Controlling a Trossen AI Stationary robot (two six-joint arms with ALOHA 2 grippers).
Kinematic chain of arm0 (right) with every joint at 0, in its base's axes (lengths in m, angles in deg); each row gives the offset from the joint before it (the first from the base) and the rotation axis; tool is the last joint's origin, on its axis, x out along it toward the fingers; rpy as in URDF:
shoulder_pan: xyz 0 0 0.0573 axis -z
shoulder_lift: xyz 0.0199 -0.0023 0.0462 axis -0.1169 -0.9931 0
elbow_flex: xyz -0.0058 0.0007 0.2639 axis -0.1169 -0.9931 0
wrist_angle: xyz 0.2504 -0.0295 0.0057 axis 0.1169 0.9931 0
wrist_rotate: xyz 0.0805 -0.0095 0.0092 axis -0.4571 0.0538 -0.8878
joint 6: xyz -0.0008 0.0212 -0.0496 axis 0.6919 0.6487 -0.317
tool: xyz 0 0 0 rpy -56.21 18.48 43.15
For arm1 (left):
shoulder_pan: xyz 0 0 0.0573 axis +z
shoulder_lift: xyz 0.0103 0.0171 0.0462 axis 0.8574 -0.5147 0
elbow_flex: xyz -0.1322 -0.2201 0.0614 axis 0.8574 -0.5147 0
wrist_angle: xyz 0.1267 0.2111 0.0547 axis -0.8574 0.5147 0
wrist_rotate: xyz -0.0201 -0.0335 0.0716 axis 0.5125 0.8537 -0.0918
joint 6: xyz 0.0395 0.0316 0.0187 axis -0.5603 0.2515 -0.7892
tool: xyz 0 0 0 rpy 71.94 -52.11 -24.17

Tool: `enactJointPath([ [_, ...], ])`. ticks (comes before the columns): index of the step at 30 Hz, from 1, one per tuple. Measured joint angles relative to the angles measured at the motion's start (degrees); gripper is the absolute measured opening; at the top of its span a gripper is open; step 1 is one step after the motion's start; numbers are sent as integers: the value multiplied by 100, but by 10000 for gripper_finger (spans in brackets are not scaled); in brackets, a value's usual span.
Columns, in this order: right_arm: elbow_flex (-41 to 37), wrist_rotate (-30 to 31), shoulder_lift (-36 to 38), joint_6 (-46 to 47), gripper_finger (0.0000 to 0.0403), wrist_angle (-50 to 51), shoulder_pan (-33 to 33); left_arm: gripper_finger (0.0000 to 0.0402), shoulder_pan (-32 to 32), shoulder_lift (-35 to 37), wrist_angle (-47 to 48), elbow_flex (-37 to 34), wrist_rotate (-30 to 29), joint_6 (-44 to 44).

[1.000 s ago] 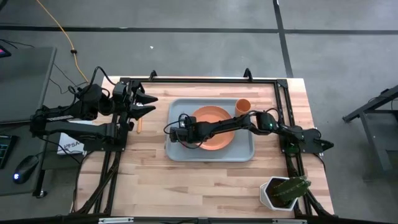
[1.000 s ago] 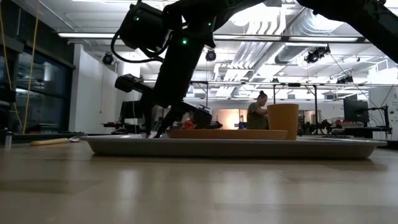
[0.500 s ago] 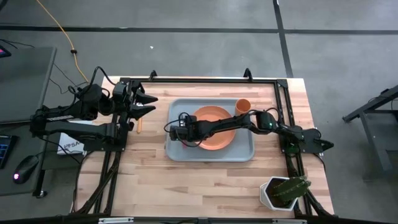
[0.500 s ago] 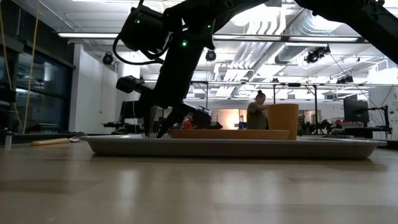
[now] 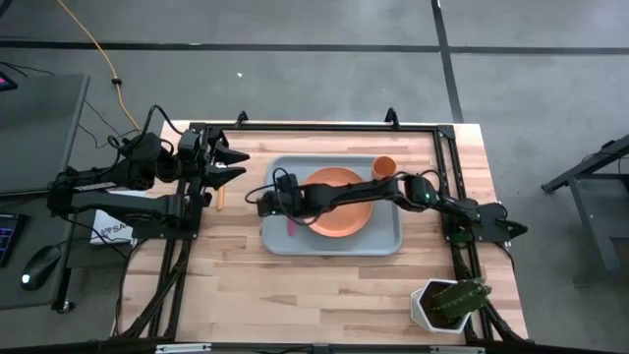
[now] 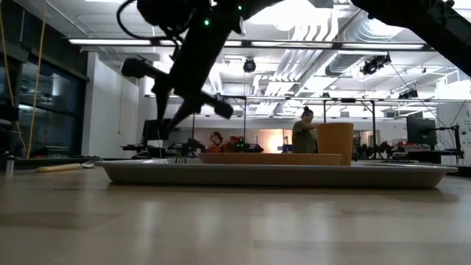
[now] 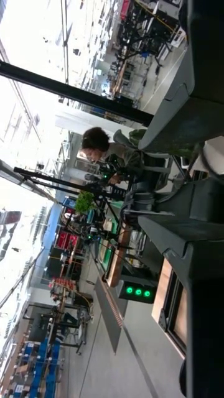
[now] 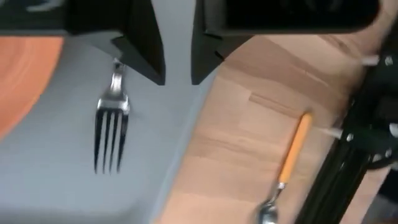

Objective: Pick and place plate/cup/fork/spoon on tray
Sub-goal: Put the pink fork on the gray tray to the left of the orange plate

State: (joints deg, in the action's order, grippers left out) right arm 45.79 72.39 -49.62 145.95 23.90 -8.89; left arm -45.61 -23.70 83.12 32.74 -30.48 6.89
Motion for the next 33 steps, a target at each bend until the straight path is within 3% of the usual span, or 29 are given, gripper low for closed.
enactJointPath([
  [5, 393, -155, 0, -1267, 8, 736, 87, 161, 0, 2, 0, 0, 0, 0],
  [12, 981, -58, 11, -2809, 2, 3092, -124, 161, 0, 2, -2, 2, 2, 0],
  [17, 646, 158, 245, -2974, 0, 4490, -529, 161, 0, 2, -3, 2, 2, 0],
  [20, -173, 147, 877, -2978, 0, 4355, -766, 161, 0, -1, -4, 2, 2, 0],
  [23, -1509, -6, 1921, -3017, 0, 3685, -923, 161, 0, -13, -27, 2, 1, 2],
  [29, -4693, -665, 4667, -2883, 0, 1448, -948, 161, 0, -20, -11, 2, 2, 0],
  [33, -6204, -847, 6327, -2516, 0, -185, -950, 161, 0, -81, -6, 2, -41, 11],
])
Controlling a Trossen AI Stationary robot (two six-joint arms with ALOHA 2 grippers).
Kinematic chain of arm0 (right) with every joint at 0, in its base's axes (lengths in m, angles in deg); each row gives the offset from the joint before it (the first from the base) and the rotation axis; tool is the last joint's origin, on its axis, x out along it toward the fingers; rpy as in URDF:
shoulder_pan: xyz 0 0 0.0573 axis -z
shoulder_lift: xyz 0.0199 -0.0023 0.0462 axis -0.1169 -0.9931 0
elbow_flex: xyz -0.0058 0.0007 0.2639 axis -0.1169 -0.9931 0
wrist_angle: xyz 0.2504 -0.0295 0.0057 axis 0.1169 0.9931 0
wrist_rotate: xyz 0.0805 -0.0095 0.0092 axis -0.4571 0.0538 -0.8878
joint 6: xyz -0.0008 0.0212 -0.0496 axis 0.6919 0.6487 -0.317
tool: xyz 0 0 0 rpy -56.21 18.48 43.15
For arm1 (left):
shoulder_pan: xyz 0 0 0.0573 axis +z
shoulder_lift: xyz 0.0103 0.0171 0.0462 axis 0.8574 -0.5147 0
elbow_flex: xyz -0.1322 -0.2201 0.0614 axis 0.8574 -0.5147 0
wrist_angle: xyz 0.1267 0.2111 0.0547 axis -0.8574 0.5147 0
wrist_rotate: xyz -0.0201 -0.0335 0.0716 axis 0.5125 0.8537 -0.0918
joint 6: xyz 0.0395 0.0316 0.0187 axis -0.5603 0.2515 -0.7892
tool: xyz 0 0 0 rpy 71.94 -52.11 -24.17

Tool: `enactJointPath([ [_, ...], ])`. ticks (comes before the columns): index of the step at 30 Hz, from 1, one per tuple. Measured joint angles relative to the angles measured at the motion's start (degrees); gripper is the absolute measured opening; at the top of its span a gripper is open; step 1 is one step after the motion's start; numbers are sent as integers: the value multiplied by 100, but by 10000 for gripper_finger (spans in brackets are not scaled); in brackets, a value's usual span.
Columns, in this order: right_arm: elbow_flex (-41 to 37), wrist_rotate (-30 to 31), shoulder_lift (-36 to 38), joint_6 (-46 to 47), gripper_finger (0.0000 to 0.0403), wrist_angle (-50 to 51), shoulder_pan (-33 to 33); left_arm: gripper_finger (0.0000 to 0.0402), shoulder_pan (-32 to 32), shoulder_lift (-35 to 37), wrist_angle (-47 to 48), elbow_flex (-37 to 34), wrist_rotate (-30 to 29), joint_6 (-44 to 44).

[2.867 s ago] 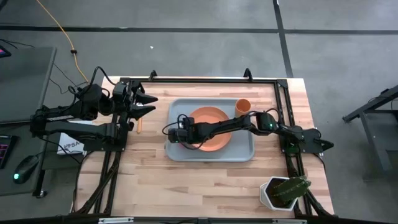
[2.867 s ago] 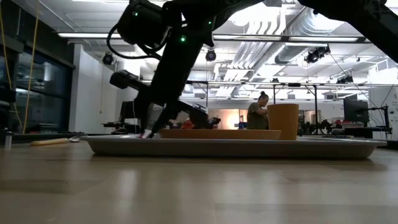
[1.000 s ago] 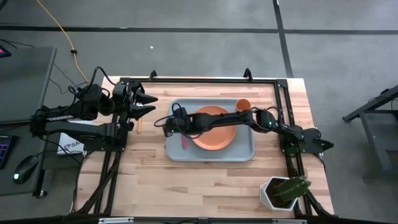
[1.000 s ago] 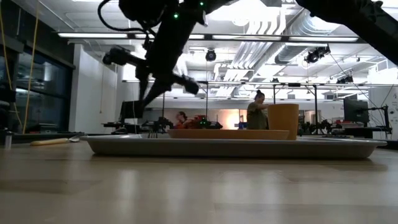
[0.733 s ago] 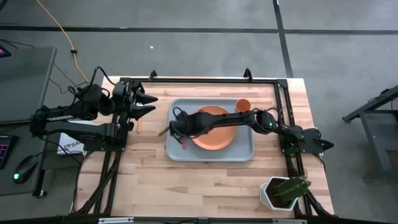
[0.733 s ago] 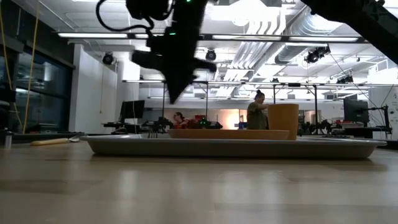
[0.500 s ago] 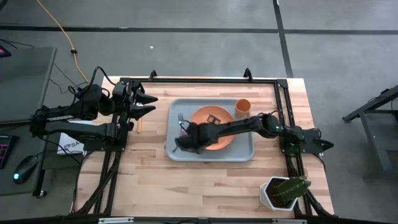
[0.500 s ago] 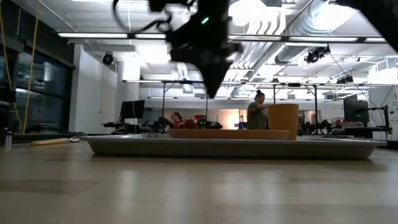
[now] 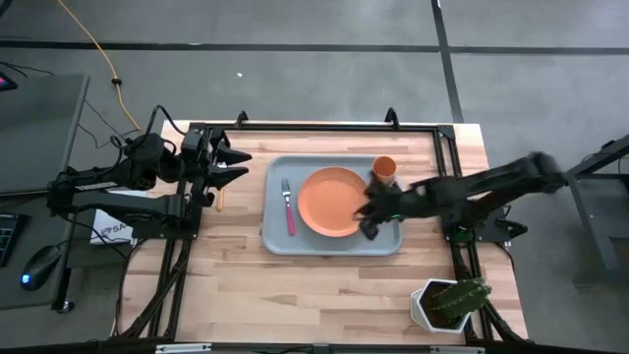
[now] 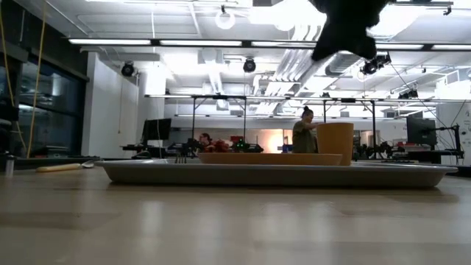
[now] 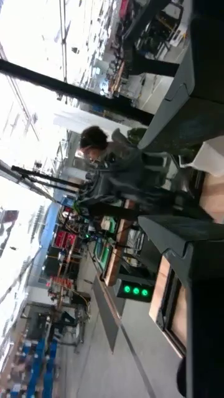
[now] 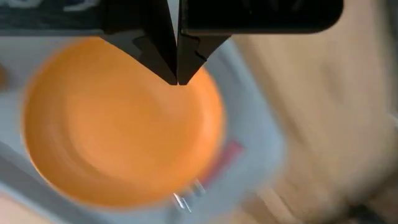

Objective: Pick and place plate/cup/fork/spoon on tray
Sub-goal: Put the pink fork on the gray tray to the left of the orange plate

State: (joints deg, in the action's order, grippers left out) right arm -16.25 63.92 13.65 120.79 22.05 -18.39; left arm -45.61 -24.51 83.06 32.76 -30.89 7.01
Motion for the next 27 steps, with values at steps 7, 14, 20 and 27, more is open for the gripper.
enactJointPath([
  [7, -1385, 228, 1839, -175, 0, -2381, 4, 142, 2, -597, 222, 7, -844, 611],
  [14, -1698, 772, 2344, -958, 0, -3328, 6, 24, 0, -1565, 1570, 385, -596, 183],
  [20, -1577, 714, 2344, -1347, 0, -3889, 4, 8, -111, -1913, 1861, 283, -323, -325],
  [27, -1577, 587, 2344, -1850, 0, -4286, 4, 1, -272, -1625, 462, -177, -217, -467],
])
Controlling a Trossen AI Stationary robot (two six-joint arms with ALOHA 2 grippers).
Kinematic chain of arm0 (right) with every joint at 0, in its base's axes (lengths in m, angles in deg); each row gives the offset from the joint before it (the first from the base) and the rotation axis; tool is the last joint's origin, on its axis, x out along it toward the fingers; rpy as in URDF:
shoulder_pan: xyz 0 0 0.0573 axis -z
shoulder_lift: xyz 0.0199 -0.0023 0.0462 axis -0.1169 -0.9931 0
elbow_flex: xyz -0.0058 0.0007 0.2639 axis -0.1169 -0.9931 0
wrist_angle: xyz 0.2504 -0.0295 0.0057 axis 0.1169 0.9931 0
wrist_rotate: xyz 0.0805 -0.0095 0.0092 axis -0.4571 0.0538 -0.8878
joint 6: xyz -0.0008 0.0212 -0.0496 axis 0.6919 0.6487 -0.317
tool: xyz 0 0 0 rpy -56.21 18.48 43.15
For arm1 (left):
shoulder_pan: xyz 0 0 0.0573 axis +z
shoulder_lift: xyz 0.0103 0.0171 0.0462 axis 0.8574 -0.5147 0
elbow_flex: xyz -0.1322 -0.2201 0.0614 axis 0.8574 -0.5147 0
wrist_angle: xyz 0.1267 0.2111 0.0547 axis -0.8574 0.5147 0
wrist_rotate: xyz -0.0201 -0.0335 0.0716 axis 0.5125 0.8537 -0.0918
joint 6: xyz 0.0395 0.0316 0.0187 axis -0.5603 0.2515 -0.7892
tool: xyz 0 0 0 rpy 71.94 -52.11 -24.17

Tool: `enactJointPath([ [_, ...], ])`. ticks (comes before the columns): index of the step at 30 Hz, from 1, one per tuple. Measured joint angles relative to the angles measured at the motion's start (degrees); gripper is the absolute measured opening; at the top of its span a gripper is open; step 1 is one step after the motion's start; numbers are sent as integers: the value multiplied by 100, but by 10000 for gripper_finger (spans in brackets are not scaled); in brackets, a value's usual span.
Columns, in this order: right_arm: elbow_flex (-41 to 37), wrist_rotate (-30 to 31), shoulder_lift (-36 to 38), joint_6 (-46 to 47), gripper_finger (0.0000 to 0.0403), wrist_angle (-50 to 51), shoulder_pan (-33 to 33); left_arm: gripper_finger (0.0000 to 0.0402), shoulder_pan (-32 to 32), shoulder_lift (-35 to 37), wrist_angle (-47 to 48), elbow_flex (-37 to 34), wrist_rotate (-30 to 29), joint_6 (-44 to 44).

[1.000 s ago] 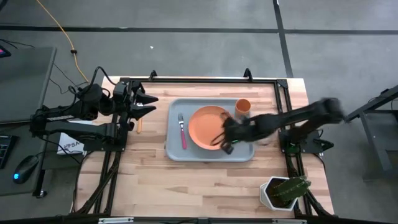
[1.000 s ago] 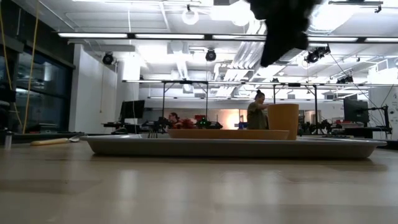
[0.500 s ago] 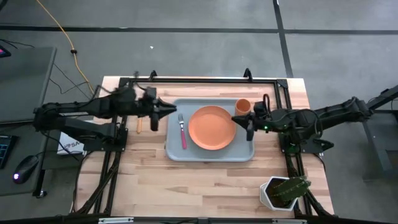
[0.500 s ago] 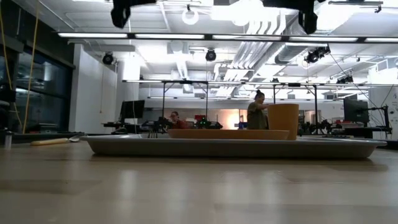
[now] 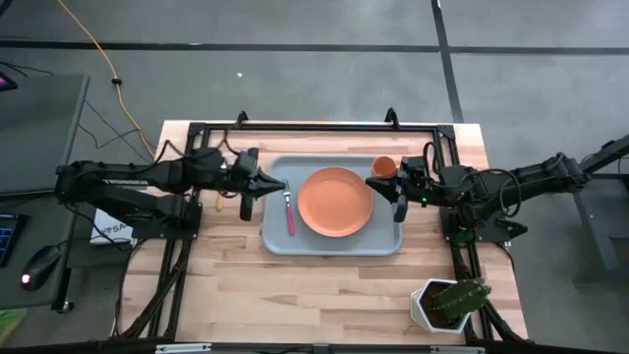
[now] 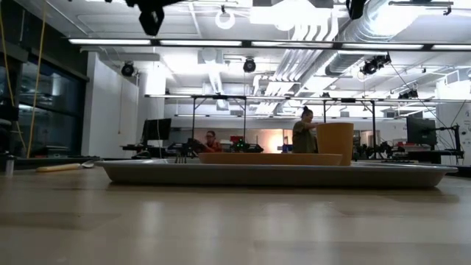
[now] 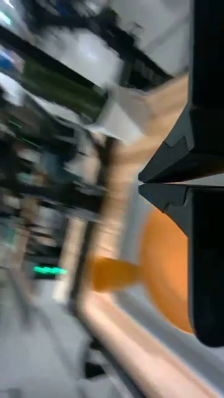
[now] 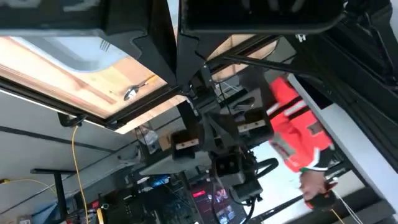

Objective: Pick and place plate/cup/fork/spoon on tray
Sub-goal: Put the pink fork on the gray tray to the left of the orange plate

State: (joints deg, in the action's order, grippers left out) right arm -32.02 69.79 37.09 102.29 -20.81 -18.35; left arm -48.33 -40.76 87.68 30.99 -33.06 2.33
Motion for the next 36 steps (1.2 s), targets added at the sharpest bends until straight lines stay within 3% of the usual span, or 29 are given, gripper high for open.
enactJointPath([
  [4, 0, -124, 0, 0, 0, -3, 2, 0, -30, 247, -606, -416, 0, 99],
  [17, 0, -207, -2, 0, 0, -2, 0, 0, 88, 346, -575, -535, -58, 61],
  [20, 0, -186, -2, -2, 0, -1, 0, 0, 295, 235, -46, -403, -187, 108],
  [25, 0, -186, -2, -2, 0, 1, 0, 0, 855, -410, 2102, 246, -221, -50],
  [28, 0, -168, -2, -2, 0, 1, 0, 0, 1208, -981, 2886, 341, -139, -223],
  [36, 0, 63, -4, 15, 0, 12, 0, 0, 1650, -2503, 2757, 341, 47, -708],
])
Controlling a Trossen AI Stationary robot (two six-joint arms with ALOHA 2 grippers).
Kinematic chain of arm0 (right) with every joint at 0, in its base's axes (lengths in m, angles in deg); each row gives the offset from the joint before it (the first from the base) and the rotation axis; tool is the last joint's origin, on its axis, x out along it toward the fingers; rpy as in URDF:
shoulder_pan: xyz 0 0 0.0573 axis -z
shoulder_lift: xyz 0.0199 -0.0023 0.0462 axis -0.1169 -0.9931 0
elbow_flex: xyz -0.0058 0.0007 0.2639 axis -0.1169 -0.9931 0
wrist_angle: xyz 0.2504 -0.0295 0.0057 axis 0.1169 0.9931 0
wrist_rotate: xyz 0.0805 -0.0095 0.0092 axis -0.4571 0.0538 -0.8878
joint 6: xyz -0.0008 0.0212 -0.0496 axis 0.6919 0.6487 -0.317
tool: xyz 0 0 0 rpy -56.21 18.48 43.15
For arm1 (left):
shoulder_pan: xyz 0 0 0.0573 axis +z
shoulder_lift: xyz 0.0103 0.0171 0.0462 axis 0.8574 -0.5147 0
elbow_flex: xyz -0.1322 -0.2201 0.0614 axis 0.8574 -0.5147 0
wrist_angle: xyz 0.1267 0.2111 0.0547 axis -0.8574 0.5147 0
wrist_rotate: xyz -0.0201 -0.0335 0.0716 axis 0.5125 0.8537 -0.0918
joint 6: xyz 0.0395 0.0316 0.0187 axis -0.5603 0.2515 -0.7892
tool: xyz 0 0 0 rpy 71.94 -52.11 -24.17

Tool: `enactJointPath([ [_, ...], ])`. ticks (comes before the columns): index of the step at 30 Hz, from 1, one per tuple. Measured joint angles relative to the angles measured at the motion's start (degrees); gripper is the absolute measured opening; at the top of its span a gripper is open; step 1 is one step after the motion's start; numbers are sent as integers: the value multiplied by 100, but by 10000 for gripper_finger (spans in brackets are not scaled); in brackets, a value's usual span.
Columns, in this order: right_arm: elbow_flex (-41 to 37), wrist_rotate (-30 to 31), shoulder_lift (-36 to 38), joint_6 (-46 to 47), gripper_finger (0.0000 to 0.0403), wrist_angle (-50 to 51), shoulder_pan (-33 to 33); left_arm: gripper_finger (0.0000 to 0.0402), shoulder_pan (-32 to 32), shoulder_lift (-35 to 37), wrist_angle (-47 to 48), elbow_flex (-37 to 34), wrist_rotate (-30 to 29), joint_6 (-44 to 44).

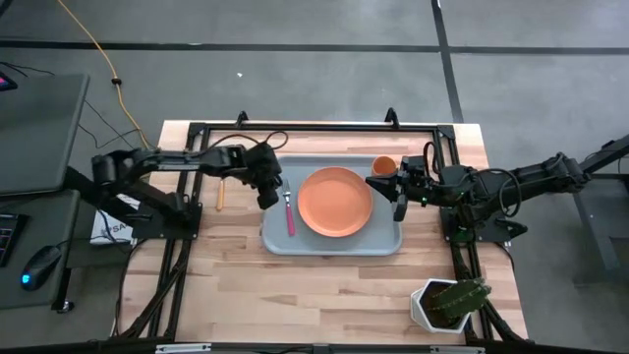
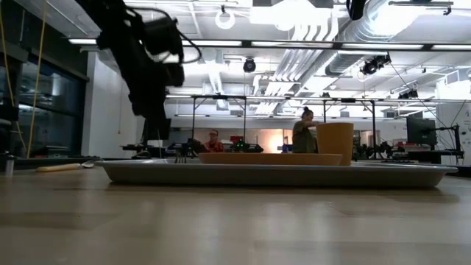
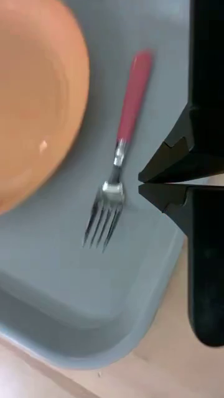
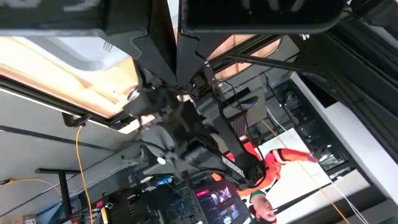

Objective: Pick and place plate/cup/fork/spoon on tray
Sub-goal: Put the pink fork on the gray tray to the left of the orange plate

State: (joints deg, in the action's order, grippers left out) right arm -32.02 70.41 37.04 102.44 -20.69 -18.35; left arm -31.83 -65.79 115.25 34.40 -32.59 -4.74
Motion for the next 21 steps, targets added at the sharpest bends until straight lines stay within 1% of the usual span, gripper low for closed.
enactJointPath([
  [5, 0, 1, 0, 0, 0, 4, 0, 0, 62, -604, -326, 2, -118, -43],
  [8, 2, 1, -2, 2, 0, 4, 0, 0, 55, -804, -382, 2, -372, 59],
  [13, 0, -1, -2, 2, 0, 10, 0, 0, 62, -991, -519, 2, -602, 120],
  [16, 0, -1, -2, -1, 0, 11, 0, 0, 60, -1067, -718, 2, -766, 298],
  [21, 1, -1, -11, 45, 0, 18, 0, 0, 60, -1142, -1001, 5, -824, 487],
])
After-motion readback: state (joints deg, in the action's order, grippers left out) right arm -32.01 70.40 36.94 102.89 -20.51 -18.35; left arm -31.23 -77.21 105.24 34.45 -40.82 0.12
